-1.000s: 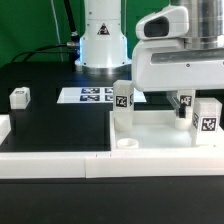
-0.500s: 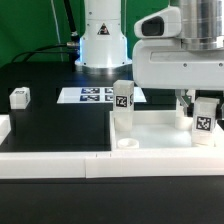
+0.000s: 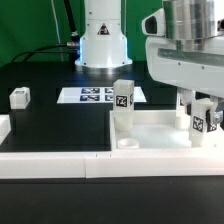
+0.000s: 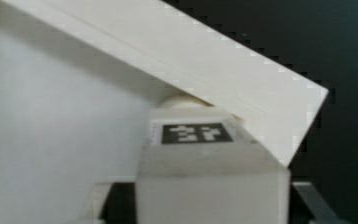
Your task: Assemble square table
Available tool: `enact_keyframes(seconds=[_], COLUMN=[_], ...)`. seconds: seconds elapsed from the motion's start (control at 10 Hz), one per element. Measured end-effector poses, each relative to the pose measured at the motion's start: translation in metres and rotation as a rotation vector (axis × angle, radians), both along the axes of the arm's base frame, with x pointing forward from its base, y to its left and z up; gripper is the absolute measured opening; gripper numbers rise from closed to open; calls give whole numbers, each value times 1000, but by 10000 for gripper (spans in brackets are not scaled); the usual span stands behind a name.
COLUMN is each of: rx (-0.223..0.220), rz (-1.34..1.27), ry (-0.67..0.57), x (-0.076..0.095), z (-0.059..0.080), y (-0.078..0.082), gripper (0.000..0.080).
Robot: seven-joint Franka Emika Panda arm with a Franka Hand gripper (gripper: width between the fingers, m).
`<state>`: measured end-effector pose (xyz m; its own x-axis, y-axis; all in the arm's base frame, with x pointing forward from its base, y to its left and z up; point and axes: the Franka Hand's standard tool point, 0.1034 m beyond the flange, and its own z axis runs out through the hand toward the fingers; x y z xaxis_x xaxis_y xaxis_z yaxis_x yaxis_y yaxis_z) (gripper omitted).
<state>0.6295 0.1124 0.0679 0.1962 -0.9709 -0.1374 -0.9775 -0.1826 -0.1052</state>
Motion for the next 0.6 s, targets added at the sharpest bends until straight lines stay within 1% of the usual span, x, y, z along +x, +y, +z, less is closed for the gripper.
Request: enact_keyframes(seconds=[0.2,0.3,0.4,0.5,0.6], rx=[42,50,48,39,8], rz=[-207,-243,-218,-147,72], ry=[12,16,12,1,-34], x=[-1,-1,-1,-1,-1], z=[0,0,0,-1,-1], y=[-1,-1,0,-1,0], gripper=[294,294,348,348,530])
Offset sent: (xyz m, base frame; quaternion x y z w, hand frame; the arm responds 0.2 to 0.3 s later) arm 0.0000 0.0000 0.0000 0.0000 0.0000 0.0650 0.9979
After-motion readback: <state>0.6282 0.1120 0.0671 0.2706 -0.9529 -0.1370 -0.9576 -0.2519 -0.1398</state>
